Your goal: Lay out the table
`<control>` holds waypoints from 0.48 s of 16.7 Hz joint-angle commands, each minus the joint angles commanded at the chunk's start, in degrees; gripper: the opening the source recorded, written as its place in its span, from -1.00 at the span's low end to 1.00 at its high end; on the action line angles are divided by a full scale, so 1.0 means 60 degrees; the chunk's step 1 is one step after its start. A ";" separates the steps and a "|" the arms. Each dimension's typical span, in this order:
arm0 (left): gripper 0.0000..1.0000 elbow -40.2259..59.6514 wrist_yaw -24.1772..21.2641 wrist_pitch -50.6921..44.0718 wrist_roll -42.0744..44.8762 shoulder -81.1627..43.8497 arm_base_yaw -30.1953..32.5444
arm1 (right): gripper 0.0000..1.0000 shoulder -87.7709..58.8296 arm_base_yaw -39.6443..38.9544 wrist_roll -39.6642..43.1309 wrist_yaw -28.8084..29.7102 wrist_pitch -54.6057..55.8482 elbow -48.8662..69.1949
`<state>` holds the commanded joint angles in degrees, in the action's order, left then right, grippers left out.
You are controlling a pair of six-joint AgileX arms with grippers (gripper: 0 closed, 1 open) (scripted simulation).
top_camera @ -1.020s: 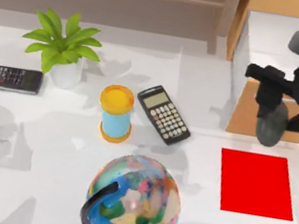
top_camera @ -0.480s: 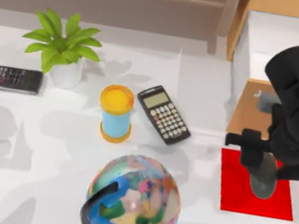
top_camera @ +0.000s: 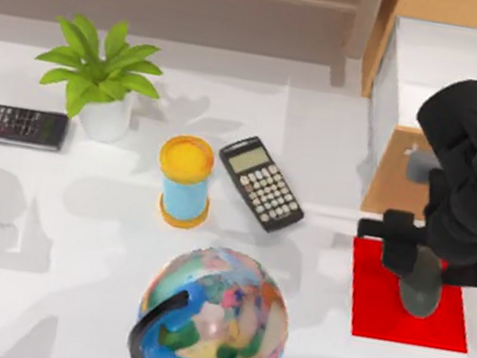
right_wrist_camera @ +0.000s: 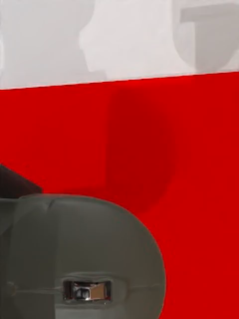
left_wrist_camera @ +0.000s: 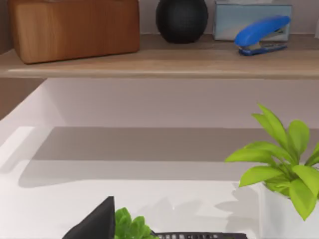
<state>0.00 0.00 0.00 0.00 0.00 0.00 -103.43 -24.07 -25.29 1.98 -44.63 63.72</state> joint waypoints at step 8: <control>1.00 0.0000 0.0000 0.0000 0.0000 0.0000 0.0000 | -1.00 0.0083 -0.0346 0.0863 0.0286 0.0189 0.0034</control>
<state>0.00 0.00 0.00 0.00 0.00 0.00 -102.94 -26.14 -20.11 3.70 -43.49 63.92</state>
